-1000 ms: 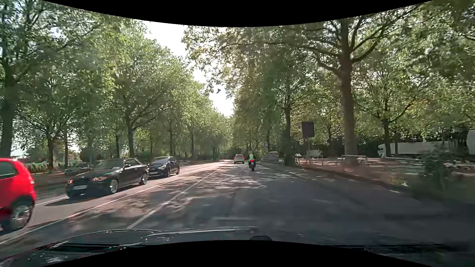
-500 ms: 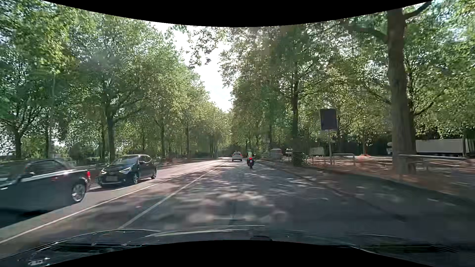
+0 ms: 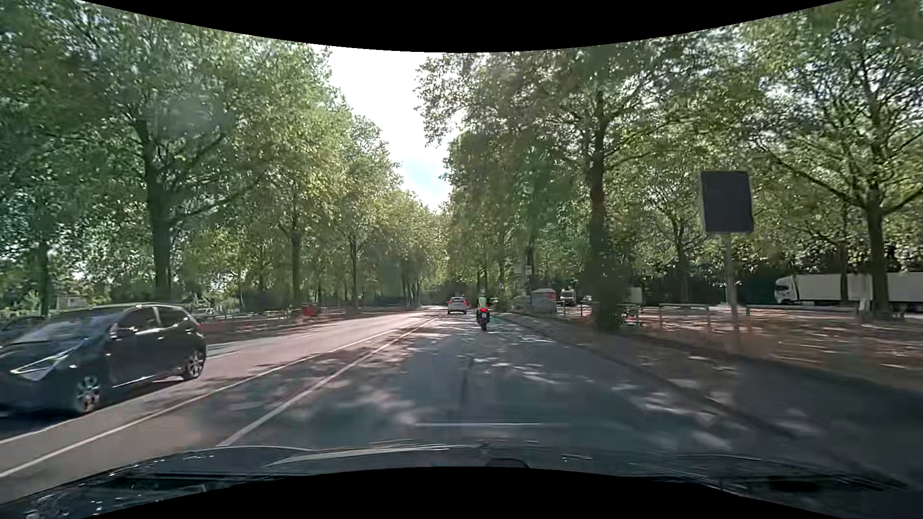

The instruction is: Follow the waypoints while adhering to traffic rules and regulations

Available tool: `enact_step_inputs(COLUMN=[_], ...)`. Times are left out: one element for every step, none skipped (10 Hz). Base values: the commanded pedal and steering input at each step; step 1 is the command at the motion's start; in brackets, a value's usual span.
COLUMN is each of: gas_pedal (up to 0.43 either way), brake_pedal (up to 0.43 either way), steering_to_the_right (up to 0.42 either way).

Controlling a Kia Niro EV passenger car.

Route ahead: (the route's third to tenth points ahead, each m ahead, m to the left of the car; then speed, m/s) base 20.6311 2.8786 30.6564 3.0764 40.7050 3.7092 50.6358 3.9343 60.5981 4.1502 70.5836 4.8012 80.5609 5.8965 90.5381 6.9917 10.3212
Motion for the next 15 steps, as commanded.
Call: enact_step_inputs(gas_pedal=[0.177, 0.169, 0.169, 0.169, 0.169, 0.169, 0.169, 0.169, 0.169, 0.157, 0.157, 0.157, 0.15, 0.15, 0.15], brake_pedal=[0.0, 0.0, 0.0, 0.0, 0.0, 0.0, 0.0, 0.0, 0.0, 0.0, 0.0, 0.0, 0.0, 0.0, 0.0], steering_to_the_right=[0.0, -0.001, -0.003, -0.003, -0.003, -0.003, -0.003, -0.003, -0.003, -0.003, -0.004, -0.004, -0.005, -0.005, -0.005])
